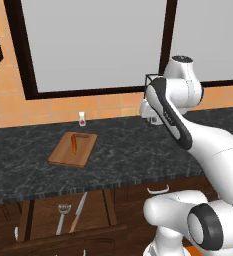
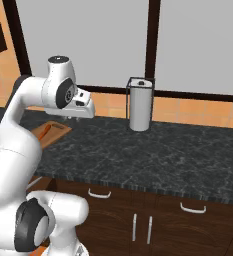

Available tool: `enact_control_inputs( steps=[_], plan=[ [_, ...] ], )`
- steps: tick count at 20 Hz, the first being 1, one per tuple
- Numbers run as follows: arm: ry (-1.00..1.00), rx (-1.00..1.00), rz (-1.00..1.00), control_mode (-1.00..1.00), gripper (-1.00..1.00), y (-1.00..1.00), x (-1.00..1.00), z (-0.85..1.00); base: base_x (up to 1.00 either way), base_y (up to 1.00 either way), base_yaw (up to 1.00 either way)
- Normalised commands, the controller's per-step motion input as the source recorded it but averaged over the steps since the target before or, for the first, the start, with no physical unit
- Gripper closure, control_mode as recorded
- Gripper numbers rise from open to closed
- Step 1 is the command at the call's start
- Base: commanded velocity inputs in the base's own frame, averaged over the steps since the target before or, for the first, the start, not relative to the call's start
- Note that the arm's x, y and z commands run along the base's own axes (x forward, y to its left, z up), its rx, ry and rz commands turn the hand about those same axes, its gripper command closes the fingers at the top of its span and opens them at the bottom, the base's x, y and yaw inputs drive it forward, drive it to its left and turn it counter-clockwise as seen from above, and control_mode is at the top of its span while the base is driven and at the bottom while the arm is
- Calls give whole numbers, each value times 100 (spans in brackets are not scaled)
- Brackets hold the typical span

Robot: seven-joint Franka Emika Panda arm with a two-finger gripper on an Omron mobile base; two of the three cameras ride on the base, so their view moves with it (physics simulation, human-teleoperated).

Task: Place the appropriate cutting tool for cutting the carrot skin on the cutting board.

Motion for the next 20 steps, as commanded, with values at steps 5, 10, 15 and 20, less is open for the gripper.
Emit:
enact_control_inputs(
  steps=[5, 10, 15, 20],
  plan=[
    [-6, -1, 2, -100, -100, 30, -43, -9, 0, 0, 0],
    [5, 0, 4, -100, -100, 100, -42, -61, 0, 0, 0],
    [21, 0, 0, -100, -100, 100, -2, -63, 0, 0, 0],
    [26, 3, 0, -100, -100, 100, -4, -66, 0, 0, 0]
  ],
)
